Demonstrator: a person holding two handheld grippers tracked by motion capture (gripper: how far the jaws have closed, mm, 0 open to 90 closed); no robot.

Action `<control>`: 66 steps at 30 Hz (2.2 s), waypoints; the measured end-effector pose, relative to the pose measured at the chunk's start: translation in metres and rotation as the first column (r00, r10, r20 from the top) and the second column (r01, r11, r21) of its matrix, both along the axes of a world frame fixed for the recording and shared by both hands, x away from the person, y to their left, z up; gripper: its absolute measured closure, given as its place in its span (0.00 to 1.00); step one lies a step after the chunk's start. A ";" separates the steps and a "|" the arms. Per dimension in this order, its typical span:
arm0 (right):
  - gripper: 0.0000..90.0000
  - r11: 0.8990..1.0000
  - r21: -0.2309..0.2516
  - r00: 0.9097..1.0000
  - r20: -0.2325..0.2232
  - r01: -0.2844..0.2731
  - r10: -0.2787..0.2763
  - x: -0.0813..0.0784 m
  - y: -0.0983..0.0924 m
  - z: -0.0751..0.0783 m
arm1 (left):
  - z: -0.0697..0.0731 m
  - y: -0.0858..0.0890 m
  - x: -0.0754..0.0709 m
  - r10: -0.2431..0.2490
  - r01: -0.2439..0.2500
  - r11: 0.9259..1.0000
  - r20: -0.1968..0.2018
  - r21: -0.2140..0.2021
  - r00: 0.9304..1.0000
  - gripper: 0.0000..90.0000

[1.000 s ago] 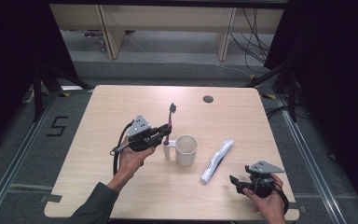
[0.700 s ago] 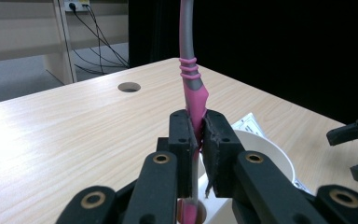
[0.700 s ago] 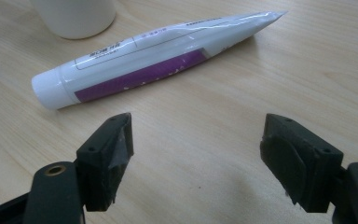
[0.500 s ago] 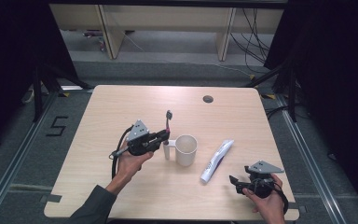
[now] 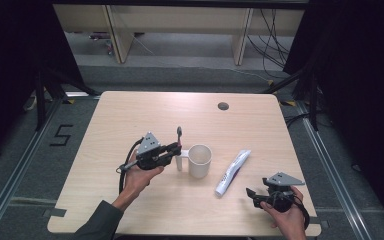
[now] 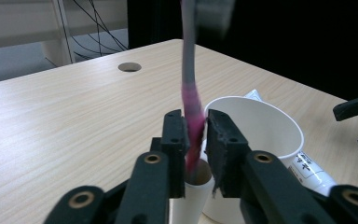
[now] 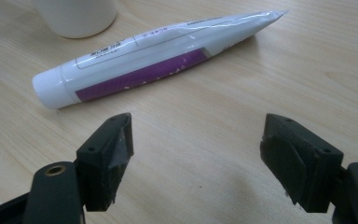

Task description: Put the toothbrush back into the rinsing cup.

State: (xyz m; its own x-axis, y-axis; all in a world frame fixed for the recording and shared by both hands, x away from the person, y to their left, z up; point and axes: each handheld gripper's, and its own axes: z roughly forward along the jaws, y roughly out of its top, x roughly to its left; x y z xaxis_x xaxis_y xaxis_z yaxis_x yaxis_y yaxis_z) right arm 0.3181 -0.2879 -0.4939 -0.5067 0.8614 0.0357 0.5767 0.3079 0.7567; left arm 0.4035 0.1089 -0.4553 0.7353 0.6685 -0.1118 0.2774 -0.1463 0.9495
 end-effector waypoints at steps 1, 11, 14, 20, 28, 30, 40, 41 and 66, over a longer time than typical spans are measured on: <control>0.29 1.000 0.002 1.000 0.001 -0.001 0.001 0.000 0.000 0.000 | 0.000 0.000 0.000 0.000 0.000 1.000 0.008 -0.011 1.000 0.78; 0.29 1.000 0.000 1.000 0.002 0.001 -0.001 0.000 0.000 0.000 | 0.010 0.008 -0.007 0.041 -0.041 0.999 -0.011 -0.004 0.999 0.42; 0.29 1.000 -0.004 1.000 0.010 -0.008 0.008 0.000 0.000 0.000 | 0.013 0.013 -0.008 0.056 -0.056 0.998 -0.011 -0.013 0.998 0.37; 0.29 1.000 0.000 1.000 0.002 -0.001 0.001 0.000 -0.001 0.001 | 0.015 0.024 -0.016 0.043 -0.043 0.999 -0.040 0.004 0.998 0.34; 0.29 1.000 0.014 1.000 -0.003 -0.007 0.007 0.000 0.000 0.000 | 0.010 0.038 -0.022 0.051 -0.049 0.998 -0.050 0.031 0.997 0.33; 0.29 1.000 0.003 1.000 -0.001 -0.008 0.008 0.000 0.000 0.000 | 0.009 0.040 -0.023 0.050 -0.048 0.998 -0.049 0.036 0.998 0.33; 0.29 1.000 0.000 1.000 0.003 -0.002 0.002 0.001 -0.001 0.000 | 0.003 0.052 -0.033 0.048 -0.044 0.997 -0.061 0.060 0.997 0.31; 0.29 1.000 0.002 1.000 -0.001 0.001 -0.001 0.000 -0.001 0.000 | 0.002 0.053 -0.034 0.049 -0.045 0.997 -0.062 0.061 0.997 0.31; 0.29 0.999 0.031 1.000 -0.021 0.017 -0.017 0.000 -0.002 -0.001 | -0.025 0.083 -0.058 0.089 -0.079 0.993 -0.126 0.089 0.988 0.23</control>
